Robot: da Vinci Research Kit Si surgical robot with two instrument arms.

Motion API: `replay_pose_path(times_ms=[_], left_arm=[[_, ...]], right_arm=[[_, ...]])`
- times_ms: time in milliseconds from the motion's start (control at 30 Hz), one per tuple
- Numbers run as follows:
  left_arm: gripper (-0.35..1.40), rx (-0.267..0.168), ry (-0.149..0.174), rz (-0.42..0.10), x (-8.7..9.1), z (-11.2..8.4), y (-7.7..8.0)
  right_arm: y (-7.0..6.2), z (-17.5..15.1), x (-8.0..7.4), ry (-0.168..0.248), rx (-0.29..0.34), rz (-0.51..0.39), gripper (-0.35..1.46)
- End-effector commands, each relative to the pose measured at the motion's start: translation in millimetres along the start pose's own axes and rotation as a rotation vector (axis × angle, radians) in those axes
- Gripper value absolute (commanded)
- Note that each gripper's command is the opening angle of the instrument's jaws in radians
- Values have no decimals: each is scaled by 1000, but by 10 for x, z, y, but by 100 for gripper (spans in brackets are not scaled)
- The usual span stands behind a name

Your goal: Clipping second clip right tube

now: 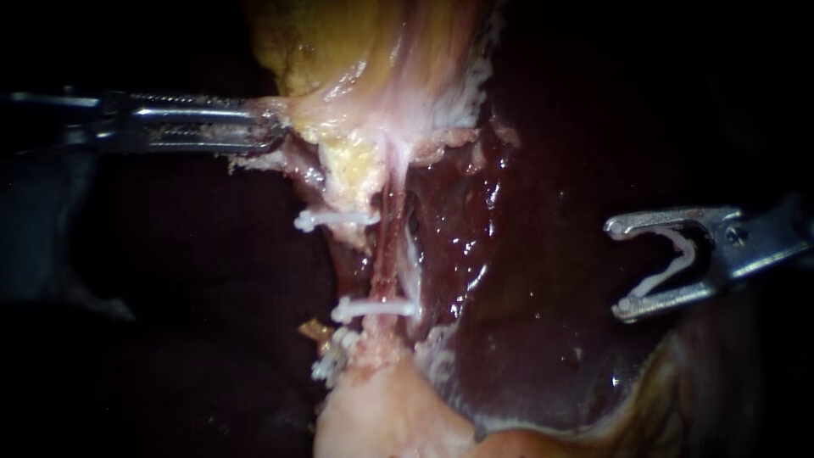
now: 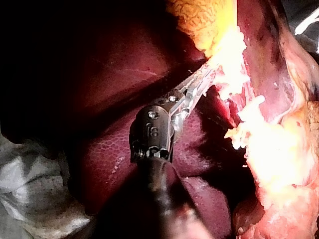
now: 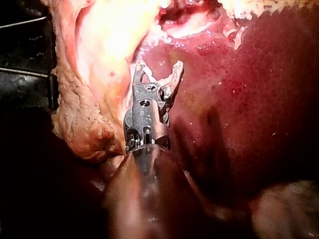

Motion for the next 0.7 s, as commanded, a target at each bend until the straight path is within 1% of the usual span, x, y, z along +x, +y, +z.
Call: replay_pose_path(times_ms=[33,167,200,267,300,367,400,467,533,700], left_arm=[[-35,-1,-1,-1,1,-2,0],[-35,-14,-7,-8,14,-20,1],[-35,-5,-8,-11,21,-30,2],[-35,-1,6,-18,31,-45,3],[-35,0,18,-23,38,-55,4],[-35,6,28,-35,44,-68,5],[-35,8,32,-31,47,-75,6],[-35,9,35,-27,49,-81,7],[-35,12,36,-27,48,-81,7],[-35,14,37,-27,47,-79,8]], right_arm=[[0,0,0,0,0,0,50],[0,0,0,0,0,0,50],[0,0,0,0,0,0,50],[0,0,0,0,0,0,50],[0,0,0,0,0,0,50],[0,0,0,0,0,0,50],[0,0,0,0,0,0,50],[0,0,0,-3,1,0,50],[0,0,1,-1,-3,-5,50],[1,4,11,30,18,56,50]])
